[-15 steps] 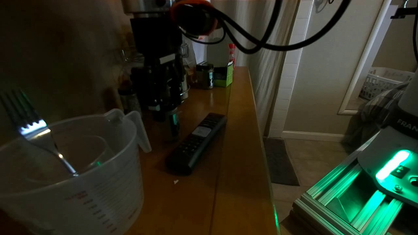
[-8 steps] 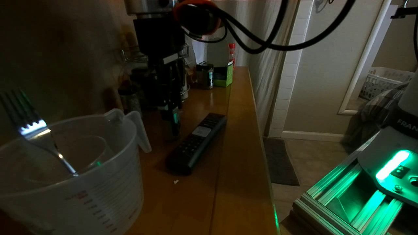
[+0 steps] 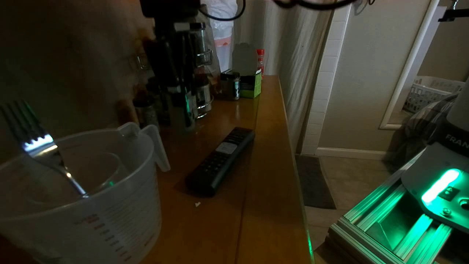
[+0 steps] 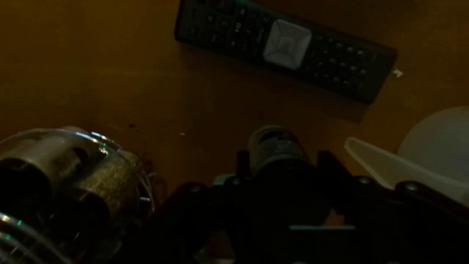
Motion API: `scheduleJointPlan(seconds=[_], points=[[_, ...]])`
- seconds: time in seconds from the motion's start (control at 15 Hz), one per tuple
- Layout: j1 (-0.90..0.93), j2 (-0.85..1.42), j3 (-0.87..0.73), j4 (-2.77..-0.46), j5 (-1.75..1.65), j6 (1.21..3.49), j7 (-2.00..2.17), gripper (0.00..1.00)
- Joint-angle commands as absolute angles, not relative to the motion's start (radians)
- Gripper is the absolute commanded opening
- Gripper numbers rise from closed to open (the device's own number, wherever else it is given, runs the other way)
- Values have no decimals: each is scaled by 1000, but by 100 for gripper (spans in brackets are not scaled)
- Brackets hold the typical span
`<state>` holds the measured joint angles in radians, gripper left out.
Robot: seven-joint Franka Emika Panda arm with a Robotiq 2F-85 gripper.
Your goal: Put the spice bottle on the top shelf on the rack
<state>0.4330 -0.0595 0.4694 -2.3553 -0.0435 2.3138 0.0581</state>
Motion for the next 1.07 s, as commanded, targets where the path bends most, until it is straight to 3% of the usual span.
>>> scheduleJointPlan(seconds=[0.0,0.2,0.27,0.33,0.4,0.47,1.0], points=[[443,-184,452,-2257,-11,2109,-53,24],[423,-224,431,-2182,-31,2000,-40,24],[432,-205,446,-2219,-37,2069,-13,24],[430,-217,441,-2207,-37,2051,-16,49],[430,-219,441,-2209,-37,2051,-16,49],[432,-215,443,-2214,-37,2052,-15,24],[326,-318,406,-2256,-78,2098,308,24]])
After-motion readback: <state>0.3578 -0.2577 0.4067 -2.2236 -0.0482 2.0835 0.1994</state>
